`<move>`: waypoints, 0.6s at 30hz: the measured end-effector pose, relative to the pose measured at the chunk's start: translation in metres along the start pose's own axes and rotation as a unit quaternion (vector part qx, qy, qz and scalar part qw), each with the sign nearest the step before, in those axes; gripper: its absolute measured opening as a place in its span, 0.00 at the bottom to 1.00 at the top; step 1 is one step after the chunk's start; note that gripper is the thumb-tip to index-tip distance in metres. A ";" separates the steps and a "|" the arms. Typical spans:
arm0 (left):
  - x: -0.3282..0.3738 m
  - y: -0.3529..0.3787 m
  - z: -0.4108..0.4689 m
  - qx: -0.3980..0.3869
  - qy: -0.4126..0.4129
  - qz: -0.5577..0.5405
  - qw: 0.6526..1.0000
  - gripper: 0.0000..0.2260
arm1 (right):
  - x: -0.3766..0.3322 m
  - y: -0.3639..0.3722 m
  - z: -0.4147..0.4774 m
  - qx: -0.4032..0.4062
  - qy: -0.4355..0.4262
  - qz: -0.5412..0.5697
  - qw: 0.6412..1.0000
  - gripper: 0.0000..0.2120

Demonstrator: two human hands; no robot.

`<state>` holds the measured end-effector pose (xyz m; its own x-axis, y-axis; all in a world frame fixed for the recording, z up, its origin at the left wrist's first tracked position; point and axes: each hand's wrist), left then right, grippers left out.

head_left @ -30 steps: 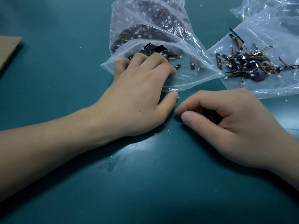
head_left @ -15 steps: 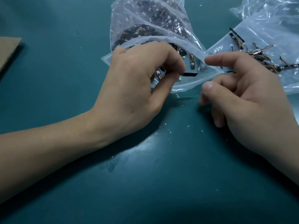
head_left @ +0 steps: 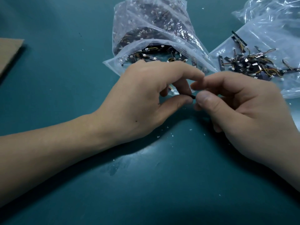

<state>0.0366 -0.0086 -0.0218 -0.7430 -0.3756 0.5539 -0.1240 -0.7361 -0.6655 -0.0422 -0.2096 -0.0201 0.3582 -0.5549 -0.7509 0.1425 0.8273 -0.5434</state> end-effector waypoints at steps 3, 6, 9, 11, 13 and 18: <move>0.001 -0.001 0.000 0.003 -0.004 -0.003 1.000 0.12 | -0.002 0.000 0.000 -0.007 0.001 -0.017 1.000 0.03; 0.002 -0.001 0.000 0.007 -0.020 -0.020 1.000 0.08 | -0.003 0.000 0.001 -0.001 0.016 -0.009 1.000 0.06; 0.001 -0.004 0.000 0.005 -0.046 -0.032 0.998 0.03 | -0.002 0.000 0.000 -0.002 0.018 -0.017 1.000 0.03; -0.002 -0.005 -0.001 -0.008 -0.082 -0.048 0.995 0.04 | -0.002 0.000 0.000 0.008 0.022 -0.010 1.000 0.03; -0.002 -0.006 -0.001 -0.010 -0.095 -0.061 0.994 0.04 | -0.001 -0.001 0.001 0.016 0.029 0.015 0.999 0.05; 0.001 -0.006 -0.002 0.001 -0.093 -0.078 0.993 0.04 | 0.000 -0.001 0.000 0.007 0.029 0.006 1.000 0.07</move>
<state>0.0349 -0.0033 -0.0184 -0.5811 -0.3542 0.7327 -0.2264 -0.7944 -0.5636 -0.0420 -0.2109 -0.0192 0.3058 -0.5486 -0.7782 0.1509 0.8349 -0.5293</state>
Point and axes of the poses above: each hand's wrist, its own z-axis towards the middle knuckle, its own y-axis out of the palm, x = y × z, and after that the axes turned 6 degrees about -y, right-handed
